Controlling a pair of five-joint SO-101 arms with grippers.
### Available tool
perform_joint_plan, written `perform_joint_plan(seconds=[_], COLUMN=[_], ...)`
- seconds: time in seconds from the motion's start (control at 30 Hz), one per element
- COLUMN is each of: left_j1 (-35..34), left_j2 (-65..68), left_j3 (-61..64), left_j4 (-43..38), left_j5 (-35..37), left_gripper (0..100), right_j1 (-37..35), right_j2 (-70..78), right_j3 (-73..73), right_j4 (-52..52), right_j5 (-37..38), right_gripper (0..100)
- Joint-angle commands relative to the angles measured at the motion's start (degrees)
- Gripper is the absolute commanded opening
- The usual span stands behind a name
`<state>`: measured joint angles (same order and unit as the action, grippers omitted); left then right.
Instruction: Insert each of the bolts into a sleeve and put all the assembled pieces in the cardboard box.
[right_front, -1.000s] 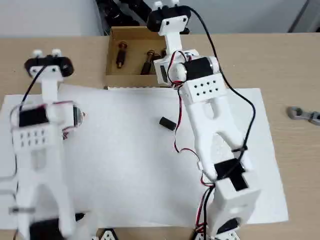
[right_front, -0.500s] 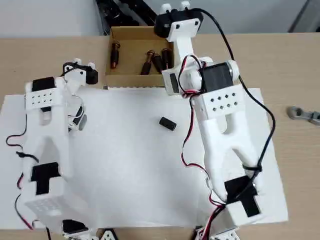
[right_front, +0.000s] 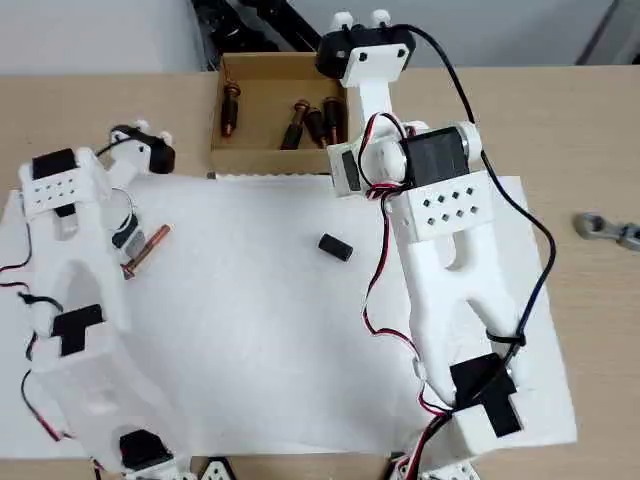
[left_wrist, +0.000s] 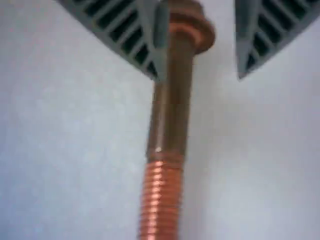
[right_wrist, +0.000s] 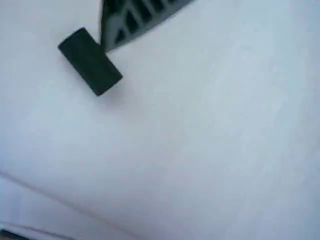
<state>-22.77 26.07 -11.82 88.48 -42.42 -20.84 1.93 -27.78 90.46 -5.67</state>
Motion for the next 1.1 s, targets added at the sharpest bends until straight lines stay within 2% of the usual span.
perform_joint_plan(seconds=[0.0,0.43,0.57,0.63,1.07], left_j1=[0.62,2.73,2.64,2.73,2.81], left_j2=[1.23,9.58,11.52,11.52,-4.48], left_j3=[-2.51,-2.51,-2.51,-2.51,-2.51], left_j4=[-0.18,-2.29,-2.29,-2.02,-0.09], left_j5=[-0.53,-0.44,-0.88,-3.16,-14.07], left_gripper=[9,8,1,1,1], right_j1=[0.31,0.31,0.31,0.31,0.4], right_j2=[-2.86,-2.77,-2.68,-2.51,-2.51], right_j3=[-2.46,-2.37,-2.37,-2.37,-2.37], right_j4=[0.31,0.31,0.31,0.31,0.31], right_j5=[-0.53,-0.53,-0.53,-0.53,-0.53], right_gripper=[22.0,22.0,22.0,22.0,22.0])
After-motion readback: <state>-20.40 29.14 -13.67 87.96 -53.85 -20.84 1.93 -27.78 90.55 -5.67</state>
